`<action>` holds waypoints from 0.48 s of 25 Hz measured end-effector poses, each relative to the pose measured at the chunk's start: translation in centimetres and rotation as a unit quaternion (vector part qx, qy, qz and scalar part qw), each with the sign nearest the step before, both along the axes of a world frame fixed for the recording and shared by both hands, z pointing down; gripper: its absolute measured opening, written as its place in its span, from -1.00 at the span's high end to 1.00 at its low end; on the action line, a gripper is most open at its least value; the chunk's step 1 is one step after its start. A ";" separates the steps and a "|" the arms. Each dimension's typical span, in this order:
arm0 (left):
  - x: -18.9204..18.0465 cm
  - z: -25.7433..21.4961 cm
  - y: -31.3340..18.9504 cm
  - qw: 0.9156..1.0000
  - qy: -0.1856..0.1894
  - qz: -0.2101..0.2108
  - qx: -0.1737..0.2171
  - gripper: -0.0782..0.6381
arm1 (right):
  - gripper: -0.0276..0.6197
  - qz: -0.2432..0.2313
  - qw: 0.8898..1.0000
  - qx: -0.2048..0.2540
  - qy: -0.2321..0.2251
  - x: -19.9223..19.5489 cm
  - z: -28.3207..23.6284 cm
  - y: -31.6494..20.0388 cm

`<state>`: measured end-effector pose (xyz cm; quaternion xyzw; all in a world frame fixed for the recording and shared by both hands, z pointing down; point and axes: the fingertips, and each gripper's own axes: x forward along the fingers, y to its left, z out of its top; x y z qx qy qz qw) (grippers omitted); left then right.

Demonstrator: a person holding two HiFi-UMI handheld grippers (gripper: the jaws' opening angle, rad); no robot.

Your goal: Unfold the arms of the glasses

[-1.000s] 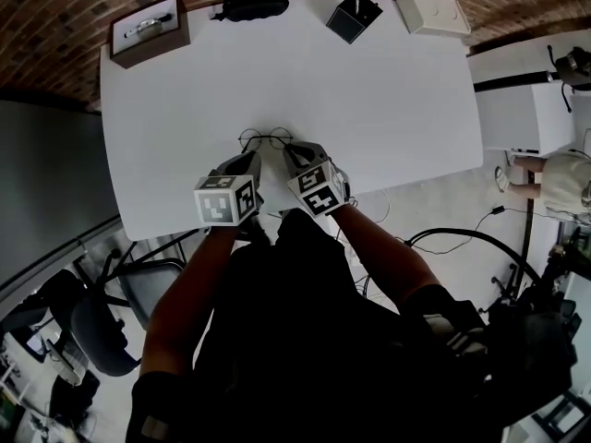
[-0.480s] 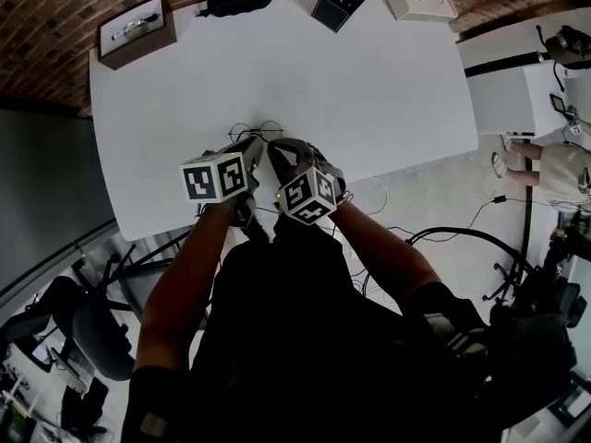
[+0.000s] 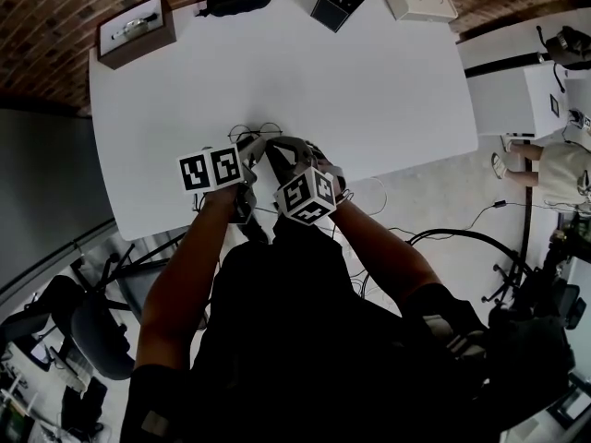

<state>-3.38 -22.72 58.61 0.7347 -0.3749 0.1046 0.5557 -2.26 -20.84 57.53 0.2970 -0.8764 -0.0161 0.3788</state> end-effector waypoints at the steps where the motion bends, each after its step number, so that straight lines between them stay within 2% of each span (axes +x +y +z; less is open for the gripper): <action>1: 0.1 0.0 0.0 1.000 0.004 -0.001 -0.001 0.43 | 0.84 -0.001 1.000 0.001 0.000 0.0 0.0 0.0; 7: -0.2 -0.7 -0.6 0.997 0.062 -0.033 -0.021 0.44 | 0.84 -0.035 0.999 0.024 0.007 -0.4 -0.3 0.3; 10: -0.3 -0.4 -0.5 0.997 0.061 -0.035 -0.034 0.57 | 0.84 -0.050 0.998 0.028 0.012 -0.6 -0.2 0.6; 12: -0.3 -0.3 -0.3 0.997 0.058 -0.036 -0.038 0.58 | 0.84 -0.061 0.998 0.030 0.018 -0.6 0.0 0.9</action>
